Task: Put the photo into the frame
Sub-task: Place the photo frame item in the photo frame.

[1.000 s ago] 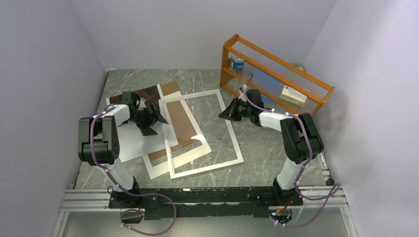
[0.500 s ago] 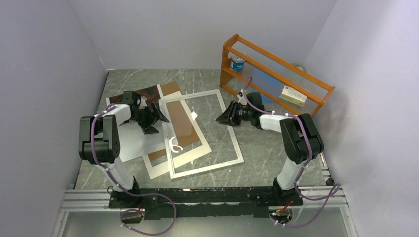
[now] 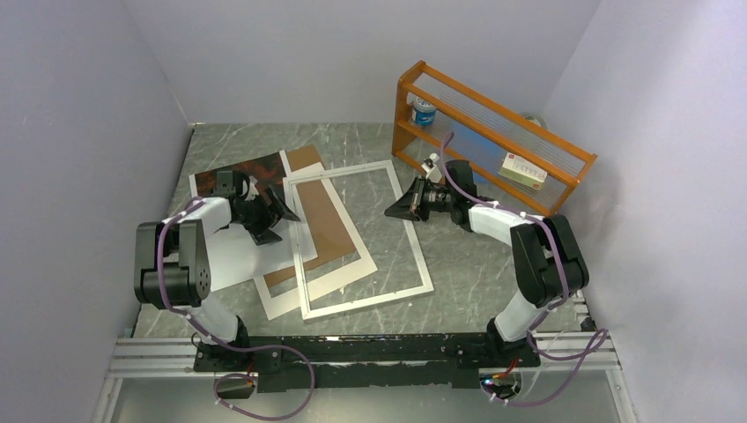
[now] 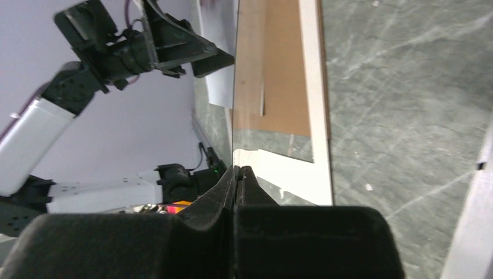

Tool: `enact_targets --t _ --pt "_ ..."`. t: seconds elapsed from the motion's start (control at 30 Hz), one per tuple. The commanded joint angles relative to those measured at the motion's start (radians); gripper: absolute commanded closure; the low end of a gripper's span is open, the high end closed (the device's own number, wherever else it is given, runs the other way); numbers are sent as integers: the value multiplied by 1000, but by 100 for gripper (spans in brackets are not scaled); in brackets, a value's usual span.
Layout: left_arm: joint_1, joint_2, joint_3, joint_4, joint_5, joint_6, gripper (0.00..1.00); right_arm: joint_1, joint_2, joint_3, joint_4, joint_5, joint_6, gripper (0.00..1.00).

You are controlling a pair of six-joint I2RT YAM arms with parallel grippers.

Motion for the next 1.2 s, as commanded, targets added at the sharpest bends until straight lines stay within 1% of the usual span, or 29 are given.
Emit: enact_targets --t 0.0,0.1,0.23,0.37,0.47,0.5,0.57,0.6,0.63,0.7,0.73,0.9,1.0,1.17 --pt "-4 -105 -37 53 -78 -48 15 1 -84 79 -3 -58 86 100" --pt "-3 -159 -65 57 -136 -81 14 1 -98 78 13 -75 97 100" --pt "-3 -222 -94 44 -208 -124 12 9 -56 60 -11 -77 23 100" --pt "-3 -248 -96 -15 -295 -149 9 9 -9 20 61 -107 75 100" --pt "-3 -249 -93 -43 -311 -158 6 6 0 33 1 -92 67 100" --pt "-3 -246 -91 -47 -306 -161 6 8 -7 45 -24 -80 54 98" --pt "-2 -242 -90 -52 -294 -164 6 11 -29 78 -71 -66 32 87" --pt "-3 -243 -90 -55 -292 -170 6 13 -38 101 -95 -59 21 85" --pt "-3 -247 -90 -58 -293 -173 6 14 -45 123 -119 -55 13 86" --pt "-4 -262 -91 -65 -301 -180 6 24 -59 162 -144 -57 16 97" --pt "-4 -269 -89 -74 -312 -183 6 31 -65 180 -155 -57 20 100" --pt "3 -300 -49 -178 -428 -203 6 79 -103 266 -178 -64 56 100" --pt "25 -316 -26 -241 -485 -215 6 110 -124 317 -181 -71 90 100" --pt "86 -347 -40 -247 -466 -217 6 136 -130 343 -152 -96 142 100"
